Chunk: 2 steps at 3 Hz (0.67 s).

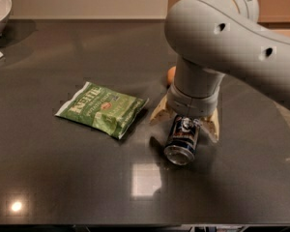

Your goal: Pick pepsi can

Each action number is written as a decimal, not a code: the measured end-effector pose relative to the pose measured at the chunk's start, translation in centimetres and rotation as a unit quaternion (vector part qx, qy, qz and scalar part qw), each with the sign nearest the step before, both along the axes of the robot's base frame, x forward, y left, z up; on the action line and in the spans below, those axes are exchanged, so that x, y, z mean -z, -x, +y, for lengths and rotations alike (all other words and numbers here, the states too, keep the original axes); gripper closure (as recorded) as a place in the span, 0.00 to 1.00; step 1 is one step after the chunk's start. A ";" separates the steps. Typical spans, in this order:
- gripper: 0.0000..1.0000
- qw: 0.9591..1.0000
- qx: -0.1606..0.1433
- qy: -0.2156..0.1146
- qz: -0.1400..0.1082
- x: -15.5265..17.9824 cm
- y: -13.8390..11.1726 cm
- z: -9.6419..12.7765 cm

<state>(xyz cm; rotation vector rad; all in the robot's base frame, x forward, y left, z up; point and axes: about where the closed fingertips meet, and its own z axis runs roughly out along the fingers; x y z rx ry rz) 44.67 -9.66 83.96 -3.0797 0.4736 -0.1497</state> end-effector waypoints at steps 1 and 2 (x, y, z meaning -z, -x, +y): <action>0.40 1.000 -0.002 0.009 0.010 0.1 0.0 -0.2; 0.64 1.000 0.000 0.018 0.020 0.1 0.0 -0.6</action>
Offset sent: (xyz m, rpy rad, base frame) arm -0.0012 -0.0118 0.0008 -0.0609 0.0699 -0.0048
